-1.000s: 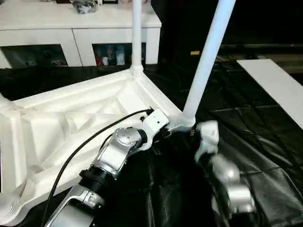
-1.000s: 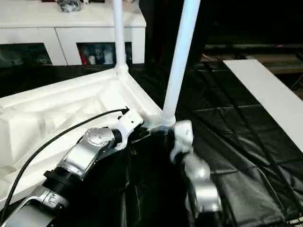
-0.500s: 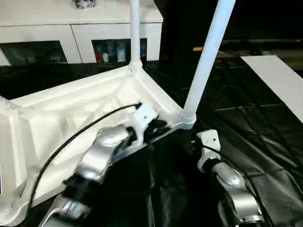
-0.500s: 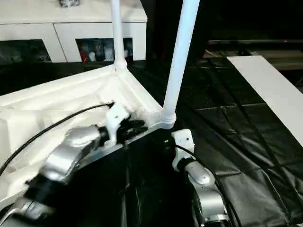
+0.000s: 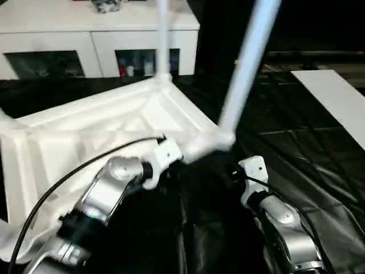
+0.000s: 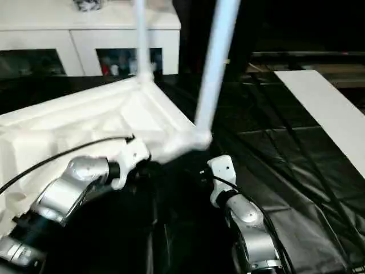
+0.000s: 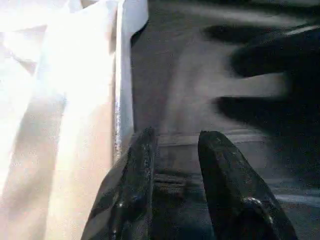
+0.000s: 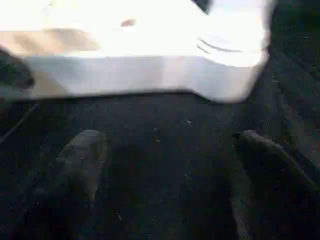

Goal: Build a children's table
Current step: Rotate leg to tighten

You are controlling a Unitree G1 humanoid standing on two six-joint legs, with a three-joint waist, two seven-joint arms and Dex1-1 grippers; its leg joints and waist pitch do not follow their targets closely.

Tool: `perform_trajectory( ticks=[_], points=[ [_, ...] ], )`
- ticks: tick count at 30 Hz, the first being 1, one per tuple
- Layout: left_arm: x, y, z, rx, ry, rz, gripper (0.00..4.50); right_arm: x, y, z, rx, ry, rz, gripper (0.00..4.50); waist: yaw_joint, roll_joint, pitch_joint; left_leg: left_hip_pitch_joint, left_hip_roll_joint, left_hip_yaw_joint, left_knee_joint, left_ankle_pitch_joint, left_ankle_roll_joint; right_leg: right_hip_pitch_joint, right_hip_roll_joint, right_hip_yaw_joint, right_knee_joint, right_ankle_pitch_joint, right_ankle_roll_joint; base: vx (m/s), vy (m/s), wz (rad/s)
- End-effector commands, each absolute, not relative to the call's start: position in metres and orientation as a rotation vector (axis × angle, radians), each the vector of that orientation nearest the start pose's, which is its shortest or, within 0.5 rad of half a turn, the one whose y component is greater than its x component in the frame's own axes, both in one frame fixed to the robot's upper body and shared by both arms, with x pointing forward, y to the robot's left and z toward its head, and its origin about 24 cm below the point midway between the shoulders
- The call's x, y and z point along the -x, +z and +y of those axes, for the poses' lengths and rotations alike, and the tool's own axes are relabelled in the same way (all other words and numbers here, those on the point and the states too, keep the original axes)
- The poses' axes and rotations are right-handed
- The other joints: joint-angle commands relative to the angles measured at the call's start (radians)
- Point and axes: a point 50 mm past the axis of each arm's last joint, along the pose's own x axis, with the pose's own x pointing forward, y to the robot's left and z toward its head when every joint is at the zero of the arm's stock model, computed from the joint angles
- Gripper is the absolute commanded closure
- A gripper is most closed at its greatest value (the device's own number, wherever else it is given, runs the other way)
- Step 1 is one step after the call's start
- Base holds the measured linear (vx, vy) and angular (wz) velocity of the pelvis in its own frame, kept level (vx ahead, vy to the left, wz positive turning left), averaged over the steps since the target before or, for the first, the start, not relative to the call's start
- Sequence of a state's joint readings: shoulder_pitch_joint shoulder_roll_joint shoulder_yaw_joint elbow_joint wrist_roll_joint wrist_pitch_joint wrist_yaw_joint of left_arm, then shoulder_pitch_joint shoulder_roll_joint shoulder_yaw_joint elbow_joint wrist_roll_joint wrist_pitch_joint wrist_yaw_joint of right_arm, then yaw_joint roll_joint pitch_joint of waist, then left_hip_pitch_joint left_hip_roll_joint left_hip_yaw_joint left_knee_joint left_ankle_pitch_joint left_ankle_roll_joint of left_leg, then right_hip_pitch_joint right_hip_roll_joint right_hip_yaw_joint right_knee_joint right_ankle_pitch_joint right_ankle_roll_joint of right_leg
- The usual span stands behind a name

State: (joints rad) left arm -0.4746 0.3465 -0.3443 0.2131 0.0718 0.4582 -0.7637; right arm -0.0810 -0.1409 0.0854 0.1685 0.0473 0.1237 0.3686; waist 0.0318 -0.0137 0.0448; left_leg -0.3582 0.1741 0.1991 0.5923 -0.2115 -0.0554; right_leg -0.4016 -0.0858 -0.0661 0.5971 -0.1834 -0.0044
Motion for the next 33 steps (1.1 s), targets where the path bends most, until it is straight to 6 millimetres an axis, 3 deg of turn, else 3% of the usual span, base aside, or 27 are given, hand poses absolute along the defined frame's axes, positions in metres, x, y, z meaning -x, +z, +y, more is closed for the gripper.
perform_trajectory(
  ticks=[1, 5, 8, 9, 13, 14, 16, 19, 23, 24, 25, 26, 27, 28, 29, 30, 31, 32, 33],
  points=[
    [-0.312, 0.051, 0.123, -0.492, -0.830, 0.499, 2.91, -0.260, 0.013, -0.141, 0.070, 0.440, 0.229, 0.00, 0.003, 0.004, -0.045, -0.001, 0.059, -0.034, -0.086, -0.228, 0.014, 0.052, -0.067, 0.053, -0.072, -0.239, -0.195, 0.000, 0.000, 0.00],
    [-0.316, 0.053, 0.121, -0.503, -0.793, 0.470, 2.91, -0.260, 0.013, -0.141, 0.074, 0.441, 0.227, 0.00, 0.005, 0.004, -0.047, 0.005, 0.058, -0.032, -0.082, -0.220, 0.023, 0.042, -0.065, 0.055, -0.078, -0.248, -0.192, 0.000, 0.000, 0.00],
    [-0.316, 0.062, 0.110, -0.463, -0.808, 0.345, 2.91, -0.259, 0.013, -0.140, 0.079, 0.443, 0.221, 0.00, 0.008, 0.005, -0.050, 0.005, 0.059, -0.032, -0.081, -0.212, 0.029, 0.043, -0.064, 0.054, -0.075, -0.221, -0.198, 0.000, 0.000, 0.00],
    [-0.314, 0.064, 0.107, -0.443, -0.827, 0.310, 2.91, -0.259, 0.013, -0.140, 0.080, 0.443, 0.219, 0.00, 0.008, 0.005, -0.049, -0.001, 0.059, -0.033, -0.081, -0.202, 0.034, 0.046, -0.065, 0.053, -0.074, -0.204, -0.204, 0.000, 0.000, 0.00],
    [-0.293, 0.073, 0.104, -0.264, -0.894, 0.180, 2.91, -0.256, 0.015, -0.139, 0.074, 0.448, 0.194, 0.00, 0.010, 0.008, -0.054, -0.003, 0.063, -0.034, -0.079, -0.175, 0.042, 0.050, -0.068, 0.052, -0.062, -0.132, -0.234, 0.000, 0.000, 0.00],
    [-0.289, 0.073, 0.106, -0.233, -0.885, 0.160, 2.91, -0.255, 0.016, -0.138, 0.072, 0.453, 0.186, 0.00, 0.011, 0.015, -0.054, 0.000, 0.063, -0.030, -0.076, -0.162, 0.053, 0.046, -0.063, 0.052, -0.058, -0.088, -0.251, 0.000, 0.000, 0.00],
    [-0.276, 0.074, 0.118, -0.169, -0.810, 0.090, 2.91, -0.253, 0.020, -0.136, 0.081, 0.473, 0.154, 0.00, 0.009, 0.011, -0.057, -0.004, 0.065, -0.031, -0.075, -0.149, 0.065, 0.052, -0.064, 0.051, -0.053, -0.049, -0.257, 0.000, 0.000, 0.00],
    [-0.269, 0.073, 0.129, -0.131, -0.698, 0.050, 2.91, -0.252, 0.022, -0.134, 0.063, 0.483, 0.144, 0.00, 0.007, 0.014, -0.050, -0.003, 0.062, -0.028, -0.078, -0.192, 0.072, 0.046, -0.059, 0.050, -0.067, -0.126, -0.237, 0.000, 0.000, 0.00],
    [-0.263, 0.070, 0.144, -0.037, -0.541, 0.055, 2.91, -0.252, 0.029, -0.134, 0.043, 0.470, 0.112, 0.00, 0.010, 0.013, -0.043, 0.006, 0.064, -0.028, -0.084, -0.271, 0.040, 0.034, -0.057, 0.054, -0.082, -0.251, -0.194, 0.000, 0.000, 0.00],
    [-0.260, 0.070, 0.146, -0.025, -0.513, 0.051, 2.91, -0.252, 0.030, -0.133, 0.035, 0.463, 0.109, 0.00, 0.009, -0.007, -0.042, 0.004, 0.064, -0.027, -0.084, -0.275, 0.041, 0.035, -0.056, 0.054, -0.083, -0.262, -0.187, 0.000, 0.000, 0.00],
    [-0.260, 0.070, 0.146, -0.025, -0.513, 0.051, 2.91, -0.252, 0.030, -0.133, 0.035, 0.463, 0.109, 0.00, 0.013, 0.000, -0.042, 0.001, 0.064, -0.031, -0.085, -0.273, 0.040, 0.037, -0.060, 0.055, -0.079, -0.270, -0.184, 0.000, 0.000, 0.00],
    [-0.260, 0.071, 0.148, -0.013, -0.487, 0.047, 2.91, -0.252, 0.029, -0.132, 0.030, 0.459, 0.111, 0.00, 0.014, 0.006, -0.042, -0.002, 0.064, -0.031, -0.084, -0.236, 0.040, 0.031, -0.056, 0.055, -0.081, -0.253, -0.168, 0.000, 0.000, 0.00],
    [-0.261, 0.071, 0.148, -0.011, -0.484, 0.046, 2.91, -0.252, 0.029, -0.132, 0.029, 0.459, 0.112, 0.00, 0.013, 0.005, -0.048, -0.014, 0.059, -0.028, -0.073, -0.099, 0.074, 0.028, -0.047, 0.052, -0.070, -0.094, -0.196, 0.000, 0.000, 0.00],
    [-0.262, 0.072, 0.147, -0.006, -0.478, 0.043, 2.91, -0.252, 0.030, -0.131, 0.029, 0.460, 0.112, 0.00, 0.014, 0.003, -0.052, -0.018, 0.055, -0.024, -0.064, -0.024, 0.106, 0.022, -0.043, 0.049, -0.065, -0.004, -0.218, 0.000, 0.000, 0.00],
    [-0.264, 0.074, 0.147, -0.003, -0.465, 0.028, 2.91, -0.253, 0.030, -0.131, 0.028, 0.464, 0.112, 0.00, 0.013, 0.003, -0.069, -0.033, 0.036, -0.018, -0.034, 0.192, 0.197, 0.009, -0.029, 0.038, -0.043, 0.246, -0.271, 0.000, 0.000, 0.00],
    [-0.265, 0.075, 0.147, -0.001, -0.459, 0.025, 2.91, -0.253, 0.031, -0.130, 0.027, 0.466, 0.111, 0.00, 0.016, 0.002, -0.094, -0.050, 0.010, -0.015, 0.001, 0.427, 0.300, -0.009, -0.011, 0.023, -0.025, 0.520, -0.302, -0.058, 0.013, 0.01],
    [-0.265, 0.075, 0.147, -0.001, -0.459, 0.025, 2.91, -0.253, 0.031, -0.130, 0.027, 0.466, 0.111, 0.00, 0.016, 0.002, -0.094, -0.050, 0.010, -0.015, 0.001, 0.427, 0.300, -0.009, -0.011, 0.023, -0.025, 0.520, -0.302, -0.058, 0.013, 0.01],
    [-0.267, 0.076, 0.148, 0.000, -0.444, 0.031, 2.91, -0.254, 0.032, -0.130, 0.027, 0.468, 0.109, 0.00, 0.022, 0.009, -0.120, -0.084, -0.008, -0.027, 0.032, 0.603, 0.390, -0.036, 0.001, -0.003, -0.018, 0.721, -0.309, -0.110, 0.016, 0.03],
    [-0.267, 0.076, 0.148, 0.000, -0.444, 0.031, 2.91, -0.254, 0.032, -0.130, 0.027, 0.468, 0.109, 0.00, 0.020, 0.008, -0.120, -0.105, -0.011, -0.025, 0.041, 0.581, 0.416, -0.058, 0.012, -0.015, -0.034, 0.655, -0.301, -0.168, 0.015, 0.03]
  ],
)
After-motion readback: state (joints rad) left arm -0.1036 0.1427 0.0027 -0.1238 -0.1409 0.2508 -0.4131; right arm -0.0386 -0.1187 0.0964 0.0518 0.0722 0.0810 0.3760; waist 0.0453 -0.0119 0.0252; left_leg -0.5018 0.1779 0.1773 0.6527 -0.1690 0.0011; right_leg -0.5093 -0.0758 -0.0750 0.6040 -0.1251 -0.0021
